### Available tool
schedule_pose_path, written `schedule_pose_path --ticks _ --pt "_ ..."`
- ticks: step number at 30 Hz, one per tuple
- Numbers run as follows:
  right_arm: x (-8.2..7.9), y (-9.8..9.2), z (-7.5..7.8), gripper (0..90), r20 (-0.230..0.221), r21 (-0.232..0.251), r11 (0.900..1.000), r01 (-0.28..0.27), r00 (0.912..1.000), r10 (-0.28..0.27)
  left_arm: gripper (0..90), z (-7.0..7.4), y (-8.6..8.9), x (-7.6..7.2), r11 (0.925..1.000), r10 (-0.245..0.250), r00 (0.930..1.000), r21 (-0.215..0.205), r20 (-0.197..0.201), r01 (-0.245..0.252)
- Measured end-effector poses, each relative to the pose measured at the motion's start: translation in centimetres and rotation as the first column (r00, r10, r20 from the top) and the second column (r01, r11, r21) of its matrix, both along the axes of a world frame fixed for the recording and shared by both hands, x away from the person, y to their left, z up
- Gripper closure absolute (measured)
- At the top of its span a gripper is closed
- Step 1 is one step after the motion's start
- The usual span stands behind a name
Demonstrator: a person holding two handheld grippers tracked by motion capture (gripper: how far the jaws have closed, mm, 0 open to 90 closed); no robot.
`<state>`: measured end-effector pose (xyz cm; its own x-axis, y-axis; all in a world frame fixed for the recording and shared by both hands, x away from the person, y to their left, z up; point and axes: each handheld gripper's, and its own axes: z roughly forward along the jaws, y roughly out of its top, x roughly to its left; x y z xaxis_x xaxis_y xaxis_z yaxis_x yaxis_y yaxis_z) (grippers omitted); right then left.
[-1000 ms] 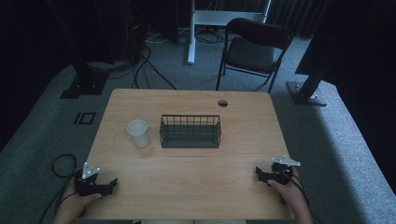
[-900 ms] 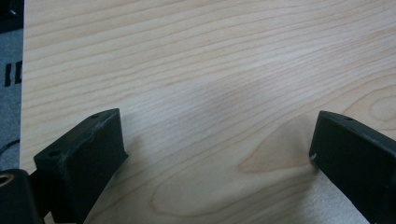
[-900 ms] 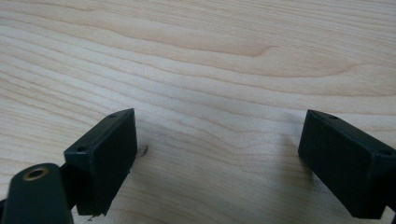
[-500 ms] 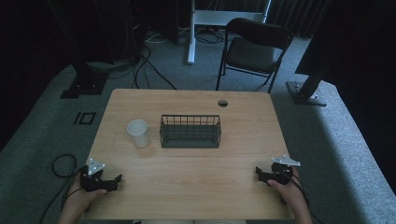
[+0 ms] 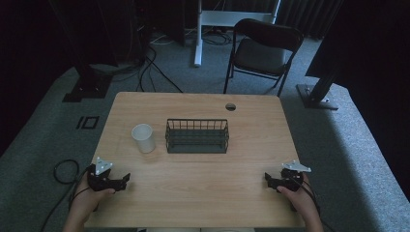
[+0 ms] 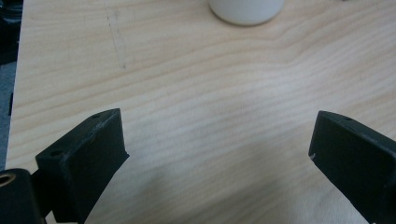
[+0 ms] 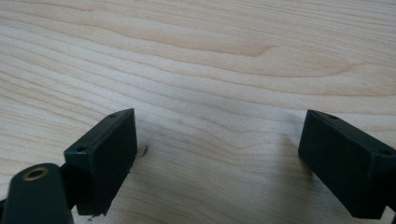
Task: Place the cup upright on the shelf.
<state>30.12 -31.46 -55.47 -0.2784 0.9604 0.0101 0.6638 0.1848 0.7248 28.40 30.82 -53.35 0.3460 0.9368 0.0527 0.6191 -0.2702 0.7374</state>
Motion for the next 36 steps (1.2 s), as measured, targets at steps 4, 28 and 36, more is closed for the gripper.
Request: schedule_pose_path --ticks 4,28,36 --pt "0.0 0.0 0.0 11.1 0.000 0.000 1.000 0.000 1.0000 0.000 4.1 0.2 -0.3 0.4 1.0000 0.001 0.9999 0.000 0.012 -0.001" --pt "0.0 0.0 0.0 11.1 -0.001 0.000 1.000 0.000 1.0000 0.000 4.5 1.9 -2.1 3.8 0.9989 -0.004 0.9934 -0.046 0.115 0.010" --pt "0.0 0.0 0.0 11.1 -0.001 0.000 1.000 0.000 1.0000 0.000 4.6 2.3 -2.8 5.0 0.9965 0.006 0.9858 -0.083 0.168 0.008"
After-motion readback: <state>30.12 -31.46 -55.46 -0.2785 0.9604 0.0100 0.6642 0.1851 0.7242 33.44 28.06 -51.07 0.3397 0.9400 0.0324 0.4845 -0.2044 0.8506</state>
